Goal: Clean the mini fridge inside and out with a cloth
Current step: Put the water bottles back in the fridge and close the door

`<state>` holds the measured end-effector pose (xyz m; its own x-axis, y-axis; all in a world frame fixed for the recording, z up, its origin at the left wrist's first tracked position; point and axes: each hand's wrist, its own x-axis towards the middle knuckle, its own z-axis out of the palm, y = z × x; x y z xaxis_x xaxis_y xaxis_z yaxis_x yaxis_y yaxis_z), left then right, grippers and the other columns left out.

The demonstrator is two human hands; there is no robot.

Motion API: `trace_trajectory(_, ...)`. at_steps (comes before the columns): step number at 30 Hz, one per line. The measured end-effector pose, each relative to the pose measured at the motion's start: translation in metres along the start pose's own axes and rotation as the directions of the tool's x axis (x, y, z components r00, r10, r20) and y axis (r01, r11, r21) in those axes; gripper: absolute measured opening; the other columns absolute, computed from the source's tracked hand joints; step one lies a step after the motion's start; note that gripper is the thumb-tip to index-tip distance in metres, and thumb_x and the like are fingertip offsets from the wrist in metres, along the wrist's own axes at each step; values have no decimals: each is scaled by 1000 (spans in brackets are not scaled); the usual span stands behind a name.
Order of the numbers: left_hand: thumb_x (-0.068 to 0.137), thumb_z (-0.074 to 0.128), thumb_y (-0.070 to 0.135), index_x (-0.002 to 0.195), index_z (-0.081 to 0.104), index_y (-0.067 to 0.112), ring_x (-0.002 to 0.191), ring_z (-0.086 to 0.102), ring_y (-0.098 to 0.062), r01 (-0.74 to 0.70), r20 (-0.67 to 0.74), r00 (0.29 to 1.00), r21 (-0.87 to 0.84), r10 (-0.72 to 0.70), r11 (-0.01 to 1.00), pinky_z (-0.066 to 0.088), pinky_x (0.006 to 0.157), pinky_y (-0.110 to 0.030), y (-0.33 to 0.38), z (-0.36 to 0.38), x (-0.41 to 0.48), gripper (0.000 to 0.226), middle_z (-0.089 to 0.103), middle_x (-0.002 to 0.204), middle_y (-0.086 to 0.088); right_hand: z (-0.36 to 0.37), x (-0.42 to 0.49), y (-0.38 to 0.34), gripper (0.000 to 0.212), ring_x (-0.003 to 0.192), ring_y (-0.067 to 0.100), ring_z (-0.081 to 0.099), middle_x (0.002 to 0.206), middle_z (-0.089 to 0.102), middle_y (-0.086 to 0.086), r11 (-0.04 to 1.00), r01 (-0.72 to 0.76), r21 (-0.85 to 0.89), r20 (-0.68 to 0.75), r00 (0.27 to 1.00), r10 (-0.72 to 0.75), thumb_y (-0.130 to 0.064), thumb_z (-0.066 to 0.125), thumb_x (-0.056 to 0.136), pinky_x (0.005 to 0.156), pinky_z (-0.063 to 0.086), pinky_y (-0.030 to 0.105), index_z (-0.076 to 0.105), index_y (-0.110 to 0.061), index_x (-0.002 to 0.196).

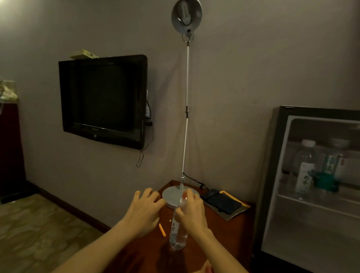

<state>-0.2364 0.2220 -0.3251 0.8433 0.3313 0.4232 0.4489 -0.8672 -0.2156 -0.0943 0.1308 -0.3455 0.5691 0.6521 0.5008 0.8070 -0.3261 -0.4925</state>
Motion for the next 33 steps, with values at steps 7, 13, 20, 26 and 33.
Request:
trace_trajectory(7,54,81,26,98,64,28,91,61,-23,-130,-126,984,-17,127,991,53,70,-40,31,-15,19,47,62,94,2,-45,-18,18,25,94,20,49,101,52,5,993,-81,91,-34,996,84,-16,61,82,72,37,26,43,-19,98)
trace_trajectory(13,60,77,24,99,63,25,86,59,-26,-211,-215,956,-37,198,977,51,65,-38,91,-36,52,41,61,91,0,-126,-28,39,31,79,17,52,91,55,5,987,-99,126,-137,984,116,-19,67,75,54,32,15,40,-20,90)
trace_trajectory(20,84,59,26,114,59,22,101,53,-28,-402,-306,890,-174,339,899,45,77,-39,190,-66,89,30,58,105,-3,-234,-51,87,38,73,16,52,86,54,4,973,-217,74,-291,929,229,-15,71,73,49,30,13,38,-14,93)
trace_trajectory(26,90,56,24,126,53,23,109,48,-24,-533,-407,808,-202,425,821,44,87,-35,266,-87,131,37,55,119,-2,-312,-63,130,43,85,24,56,95,57,10,931,-363,-44,-461,834,304,-17,73,74,61,37,22,36,-12,96)
trace_trajectory(33,73,75,21,109,64,21,90,59,-25,-601,-446,754,-174,482,780,51,70,-37,326,-111,176,38,63,100,-4,-370,-46,166,44,98,37,56,103,61,20,888,-456,-64,-660,687,305,-14,74,73,68,35,27,35,-11,94)
